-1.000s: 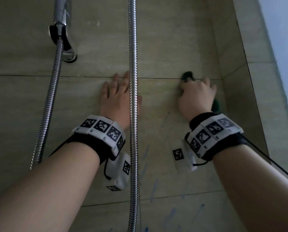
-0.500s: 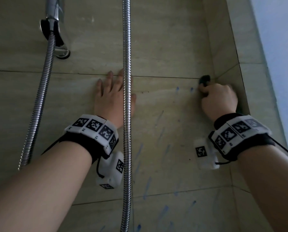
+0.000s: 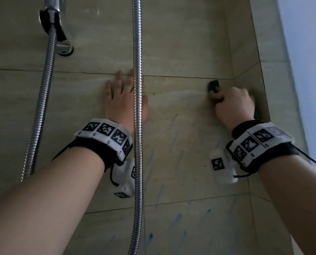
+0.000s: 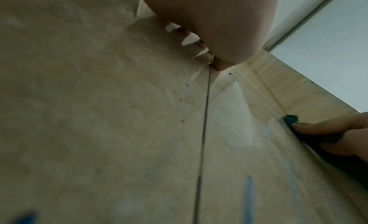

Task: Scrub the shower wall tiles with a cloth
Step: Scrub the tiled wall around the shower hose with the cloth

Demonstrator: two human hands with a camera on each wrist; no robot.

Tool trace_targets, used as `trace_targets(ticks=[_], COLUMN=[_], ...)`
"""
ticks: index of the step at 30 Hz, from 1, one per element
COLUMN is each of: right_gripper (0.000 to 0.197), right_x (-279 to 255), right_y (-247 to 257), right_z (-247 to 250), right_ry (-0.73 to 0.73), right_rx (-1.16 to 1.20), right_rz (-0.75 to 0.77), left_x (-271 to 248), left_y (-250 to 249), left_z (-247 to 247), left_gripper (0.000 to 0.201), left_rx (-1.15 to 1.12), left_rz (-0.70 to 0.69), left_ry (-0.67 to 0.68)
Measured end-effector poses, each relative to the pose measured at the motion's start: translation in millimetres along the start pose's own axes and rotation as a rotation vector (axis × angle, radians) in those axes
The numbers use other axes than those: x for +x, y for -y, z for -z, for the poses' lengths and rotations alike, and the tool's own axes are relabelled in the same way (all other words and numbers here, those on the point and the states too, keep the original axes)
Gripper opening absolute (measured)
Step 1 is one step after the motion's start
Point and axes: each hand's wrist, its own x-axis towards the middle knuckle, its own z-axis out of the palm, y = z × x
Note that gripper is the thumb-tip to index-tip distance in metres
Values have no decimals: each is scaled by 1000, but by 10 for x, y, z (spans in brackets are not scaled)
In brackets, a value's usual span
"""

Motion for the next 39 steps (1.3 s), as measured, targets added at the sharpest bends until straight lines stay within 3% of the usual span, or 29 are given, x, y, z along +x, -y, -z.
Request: trace_targets(ticks=[2, 5, 8, 10, 13, 15, 18, 20, 21, 26, 28, 32, 34, 37, 39], right_gripper=[47, 52, 48, 45, 51, 53, 48, 44, 43, 46, 40, 33, 34, 37, 37], right_x=[-29, -221, -336, -227, -26, -50, -297, -424, -396, -116, -181, -438, -341, -30, 96], right_y=[82, 308, 301, 132, -54, 30, 274, 328, 285, -5, 164, 471, 354, 114, 126], right_z=[-77, -163, -125, -66, -43, -83, -222, -253, -239, -105, -163, -313, -210, -54, -39], right_ry=[-15, 47, 60, 59, 8, 0, 68, 42, 26, -47, -37, -19, 2, -51, -64], right_rx=[23, 128, 36, -18, 36, 106, 208, 136, 81, -16, -72, -116, -67, -105, -81], right_rz=[-4, 195, 388, 297, 27, 3, 245, 434, 444, -42, -30, 307, 229, -7, -59], left_x=[1, 2, 2, 1, 6, 0, -5, -2, 5, 20, 6, 0, -1, -7, -3], left_y=[4, 6, 5, 9, 20, 14, 11, 26, 38, 85, 77, 82, 90, 120, 129], left_z=[-8, -25, -47, -57, -61, -60, -62, -68, -69, -83, -83, -78, -68, -68, -79], left_gripper=[59, 59, 59, 59, 59, 59, 59, 59, 59, 58, 58, 58, 58, 58, 59], left_rx=[-1, -12, -11, -10, -12, -11, -20, -17, -10, 12, 10, 11, 9, 21, 20], left_rz=[-2, -2, 2, 4, 3, 0, -2, -4, -11, -45, -51, -57, -69, -78, -85], left_ry=[-5, -19, -30, -41, -36, -33, -46, -53, -47, -42, -49, -54, -55, -59, -64])
